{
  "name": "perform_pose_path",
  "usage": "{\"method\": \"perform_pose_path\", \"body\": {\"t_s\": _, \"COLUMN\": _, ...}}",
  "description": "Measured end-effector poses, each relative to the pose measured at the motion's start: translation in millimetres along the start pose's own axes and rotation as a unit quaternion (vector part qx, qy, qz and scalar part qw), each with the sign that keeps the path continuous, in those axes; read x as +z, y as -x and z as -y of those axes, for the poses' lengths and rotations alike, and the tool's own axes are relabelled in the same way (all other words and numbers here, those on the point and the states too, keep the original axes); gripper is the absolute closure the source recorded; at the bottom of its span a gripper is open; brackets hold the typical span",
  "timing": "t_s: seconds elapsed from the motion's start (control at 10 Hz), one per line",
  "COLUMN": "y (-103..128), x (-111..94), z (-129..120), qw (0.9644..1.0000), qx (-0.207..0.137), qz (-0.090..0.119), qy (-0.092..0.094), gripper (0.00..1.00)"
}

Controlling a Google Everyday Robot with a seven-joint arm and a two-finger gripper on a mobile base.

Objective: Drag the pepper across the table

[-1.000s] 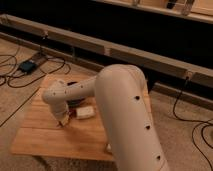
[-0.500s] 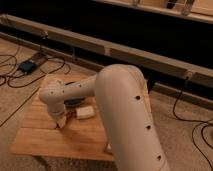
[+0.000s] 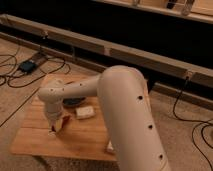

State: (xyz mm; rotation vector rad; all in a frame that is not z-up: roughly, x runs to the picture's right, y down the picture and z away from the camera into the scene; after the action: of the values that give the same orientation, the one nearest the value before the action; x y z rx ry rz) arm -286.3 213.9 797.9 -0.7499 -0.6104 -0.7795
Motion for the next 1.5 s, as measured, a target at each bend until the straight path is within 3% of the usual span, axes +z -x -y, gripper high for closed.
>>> {"method": "perform_pose_path", "body": {"t_s": 0.2, "y": 10, "x": 5, "z": -4, "qw": 0.9997, "qx": -0.002, "qz": 0.024, "qy": 0.009, "gripper": 1.00}}
{"method": "perform_pose_path", "body": {"t_s": 0.5, "y": 26, "x": 10, "z": -9, "qw": 0.9990, "qx": -0.015, "qz": 0.039, "qy": 0.018, "gripper": 1.00}}
{"method": "perform_pose_path", "body": {"t_s": 1.5, "y": 99, "x": 22, "z": -46, "qw": 0.9957, "qx": -0.036, "qz": 0.065, "qy": 0.055, "gripper": 1.00}}
